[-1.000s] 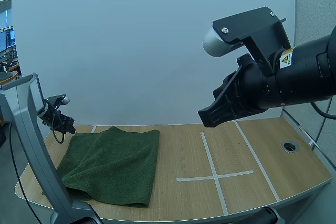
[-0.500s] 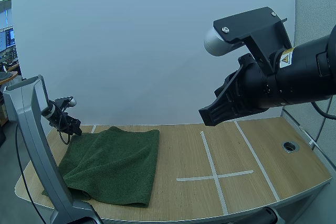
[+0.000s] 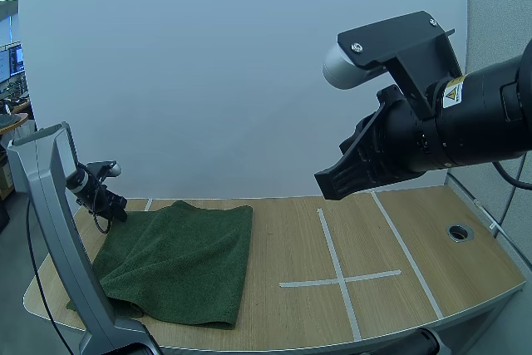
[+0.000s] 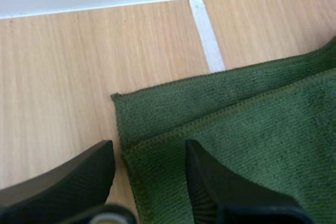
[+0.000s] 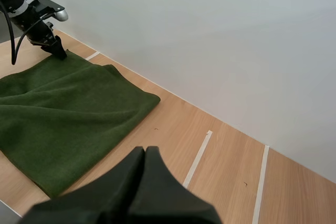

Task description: Fold the towel

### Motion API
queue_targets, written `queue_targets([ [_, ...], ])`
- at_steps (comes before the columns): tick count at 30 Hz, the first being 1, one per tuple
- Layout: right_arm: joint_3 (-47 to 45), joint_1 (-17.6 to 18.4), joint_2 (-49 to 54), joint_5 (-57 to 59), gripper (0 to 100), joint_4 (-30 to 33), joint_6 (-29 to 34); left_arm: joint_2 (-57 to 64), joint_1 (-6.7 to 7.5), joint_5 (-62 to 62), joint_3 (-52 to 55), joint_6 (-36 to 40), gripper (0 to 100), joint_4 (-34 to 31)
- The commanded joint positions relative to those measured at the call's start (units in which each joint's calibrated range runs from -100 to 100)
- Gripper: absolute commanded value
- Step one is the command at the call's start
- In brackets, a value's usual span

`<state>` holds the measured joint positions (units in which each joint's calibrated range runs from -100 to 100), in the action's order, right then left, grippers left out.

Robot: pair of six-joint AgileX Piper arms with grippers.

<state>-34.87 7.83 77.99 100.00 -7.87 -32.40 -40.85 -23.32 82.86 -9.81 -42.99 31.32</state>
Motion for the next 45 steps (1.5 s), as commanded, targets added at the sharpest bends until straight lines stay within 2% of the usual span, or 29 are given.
queue_targets([
  [1, 0.2, -0.3, 0.0, 0.0, 0, 0.0, -0.3, 0.0, 0.15, 3.2, -0.4, 0.4, 69, 1.5],
  [6, 0.2, -0.3, 0.0, 0.0, 0, 0.0, -0.3, 0.0, 0.15, 4.9, -0.4, 0.4, 68, 2.5],
  [14, 0.2, -0.3, 0.0, 0.0, 0, 0.0, -0.3, 0.0, 0.15, 4.3, -0.4, 0.4, 53, 2.5],
  [41, 0.2, -0.3, 0.0, 0.0, 0, 0.0, -0.3, 0.1, 0.08, 10.2, -3.8, 2.3, 53, 0.1],
  [43, 0.2, -0.3, 0.0, 0.0, 0, 0.0, -0.3, 0.1, 0.08, 10.2, -3.8, 2.3, 50, -0.4],
  [45, 0.2, -0.3, 0.0, 0.0, 0, 0.0, -0.3, 0.1, 0.08, 10.2, -3.8, 2.3, 42, -0.8],
])
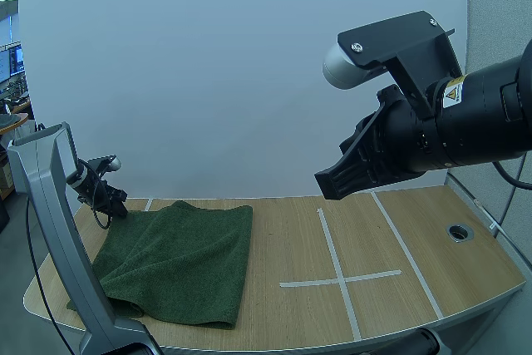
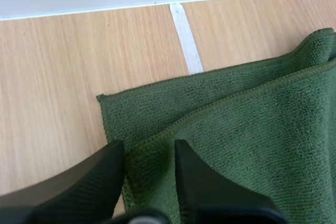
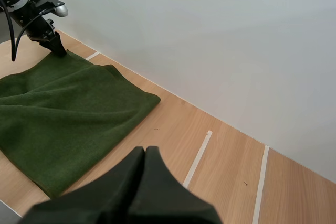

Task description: Fold the towel

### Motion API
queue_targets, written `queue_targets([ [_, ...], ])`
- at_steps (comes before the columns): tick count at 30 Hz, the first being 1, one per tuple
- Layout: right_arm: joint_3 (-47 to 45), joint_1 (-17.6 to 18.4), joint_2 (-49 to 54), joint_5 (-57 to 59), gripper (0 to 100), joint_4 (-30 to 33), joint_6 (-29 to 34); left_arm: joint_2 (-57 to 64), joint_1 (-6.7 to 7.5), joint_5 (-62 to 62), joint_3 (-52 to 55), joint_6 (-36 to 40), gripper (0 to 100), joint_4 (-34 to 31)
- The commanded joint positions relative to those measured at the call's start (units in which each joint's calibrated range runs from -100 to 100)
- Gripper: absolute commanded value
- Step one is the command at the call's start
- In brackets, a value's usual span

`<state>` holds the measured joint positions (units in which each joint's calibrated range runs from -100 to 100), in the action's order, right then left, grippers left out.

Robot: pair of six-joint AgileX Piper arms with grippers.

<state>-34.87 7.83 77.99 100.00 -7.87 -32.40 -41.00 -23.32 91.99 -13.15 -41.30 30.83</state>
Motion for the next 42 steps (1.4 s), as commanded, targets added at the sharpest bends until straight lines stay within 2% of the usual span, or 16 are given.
queue_targets([
  [1, 0.2, -0.3, 0.0, 0.0, 0, 0.0, -0.3, 0.3, 0.02, 1.0, -0.5, 0.6, 35, -0.9],
  [6, 0.2, -0.3, 0.0, 0.0, 0, 0.0, -0.3, 0.3, 0.02, 0.7, -0.8, 1.5, 1, -2.8],
  [15, 0.2, -0.3, 0.0, 0.0, 0, 0.0, -0.3, 1.0, 0.02, -0.9, -1.4, 1.6, 0, -1.7],
  [23, 0.2, -0.3, 0.0, 0.0, 0, 0.0, -0.3, 1.0, 0.09, -0.4, -2.8, 1.3, 0, 2.7],
  [39, 0.2, -0.3, 0.0, 0.0, 0, 0.6, -0.3, 0.9, 0.69, -5.1, -2.8, 1.0, 0, 3.7],
  [40, 0.2, -0.3, 0.0, 0.0, 0, 0.6, -0.3, 0.9, 0.69, -5.1, -2.8, 1.0, 1, 3.7],
  [42, 0.2, -0.3, 0.0, 0.0, 0, 0.6, -0.3, 0.9, 0.69, -5.1, -2.8, 1.4, 9, 3.7],
])
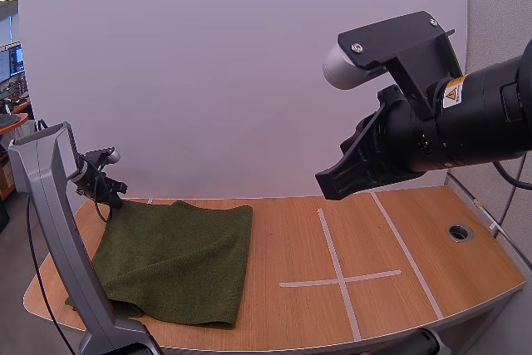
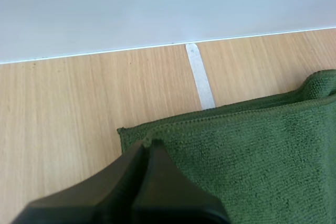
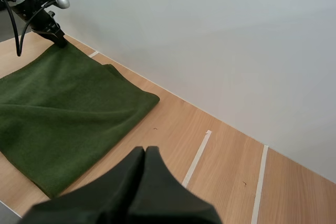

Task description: Fold the towel

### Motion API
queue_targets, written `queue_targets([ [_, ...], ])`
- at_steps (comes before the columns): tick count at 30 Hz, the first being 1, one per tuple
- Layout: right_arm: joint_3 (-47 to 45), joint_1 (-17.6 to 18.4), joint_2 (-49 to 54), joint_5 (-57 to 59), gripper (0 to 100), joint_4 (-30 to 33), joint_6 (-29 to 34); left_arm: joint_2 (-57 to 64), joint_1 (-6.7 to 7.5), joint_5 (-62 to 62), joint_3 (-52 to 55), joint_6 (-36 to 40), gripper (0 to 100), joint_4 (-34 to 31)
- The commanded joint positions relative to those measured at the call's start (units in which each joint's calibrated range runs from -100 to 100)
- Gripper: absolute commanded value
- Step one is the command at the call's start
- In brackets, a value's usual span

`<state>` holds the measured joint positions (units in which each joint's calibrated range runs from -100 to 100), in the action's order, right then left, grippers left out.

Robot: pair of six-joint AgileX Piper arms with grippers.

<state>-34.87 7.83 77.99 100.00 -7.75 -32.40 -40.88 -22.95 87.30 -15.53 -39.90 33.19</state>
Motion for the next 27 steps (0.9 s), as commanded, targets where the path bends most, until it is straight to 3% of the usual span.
queue_targets([
  [1, 0.2, -0.3, 0.0, 0.0, 0, 0.5, -0.3, 0.8, 0.32, -0.4, -0.5, 0.1, 17, 1.3],
  [6, 0.2, -0.3, 0.0, 0.0, 0, 0.7, -0.3, 0.8, 0.32, -0.2, -0.5, 0.1, 64, 1.3],
  [8, 0.2, -0.3, 0.0, 0.0, 0, 0.7, -0.3, 1.0, 0.32, 0.0, -0.5, 0.2, 77, 1.3],
  [15, 0.2, -0.3, 0.0, 0.0, 0, 0.7, -0.3, 4.5, 0.08, 0.2, -0.5, 1.1, 77, 1.3],
  [20, -0.3, -0.3, 0.0, 0.0, 0, 1.1, -0.4, 6.6, -0.28, 9.4, -0.5, 1.1, 77, 1.2],
  [27, -6.2, -0.3, 0.0, 0.0, 0, 0.7, -0.8, 6.6, -0.37, 12.7, 2.4, 1.1, 77, -1.2],
])
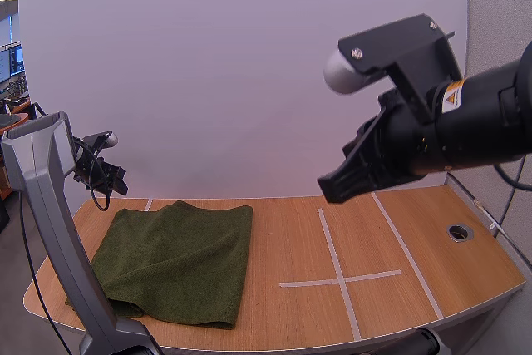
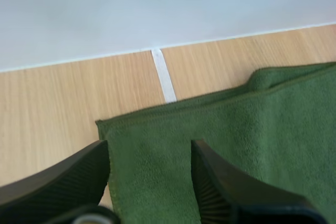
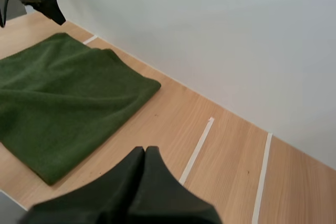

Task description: Fold the towel

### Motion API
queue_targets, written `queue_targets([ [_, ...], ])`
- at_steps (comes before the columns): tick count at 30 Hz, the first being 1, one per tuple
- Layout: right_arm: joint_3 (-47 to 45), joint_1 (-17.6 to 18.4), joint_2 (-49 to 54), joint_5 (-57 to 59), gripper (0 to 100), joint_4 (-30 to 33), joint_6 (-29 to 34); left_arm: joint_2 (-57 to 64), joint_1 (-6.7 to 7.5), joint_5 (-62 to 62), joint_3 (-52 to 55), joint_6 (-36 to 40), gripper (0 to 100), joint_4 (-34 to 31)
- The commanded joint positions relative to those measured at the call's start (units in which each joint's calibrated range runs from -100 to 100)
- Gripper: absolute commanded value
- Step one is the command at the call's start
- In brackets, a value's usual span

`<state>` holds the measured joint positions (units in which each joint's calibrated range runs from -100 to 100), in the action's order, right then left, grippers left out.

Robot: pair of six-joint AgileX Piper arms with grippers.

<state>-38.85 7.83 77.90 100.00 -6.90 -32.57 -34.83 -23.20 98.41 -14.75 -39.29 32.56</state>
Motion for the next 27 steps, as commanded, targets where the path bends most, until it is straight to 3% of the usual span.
queue_targets([
  [1, -2.6, -0.3, 0.1, 0.0, 0, -0.3, -0.6, 0.5, -0.12, 1.6, 2.1, 0.5, 77, -0.6],
  [11, -2.7, -1.1, -1.7, 0.0, 0, -2.1, -0.6, 0.5, -0.12, 1.6, 4.2, 0.8, 77, -1.2],
  [15, -2.7, -1.5, -6.1, 0.0, 0, -6.0, -1.5, 0.5, -0.12, 1.6, 4.2, 0.8, 77, -1.1],
  [22, -2.7, -1.5, -19.9, -0.4, 0, -13.9, -4.6, 0.5, -0.12, 1.6, 4.2, 0.8, 77, -1.2],
  [27, -2.7, -1.5, -32.4, -11.2, 0, -19.1, -9.3, 0.5, -0.12, 1.6, 4.2, 0.8, 77, -1.2],
])
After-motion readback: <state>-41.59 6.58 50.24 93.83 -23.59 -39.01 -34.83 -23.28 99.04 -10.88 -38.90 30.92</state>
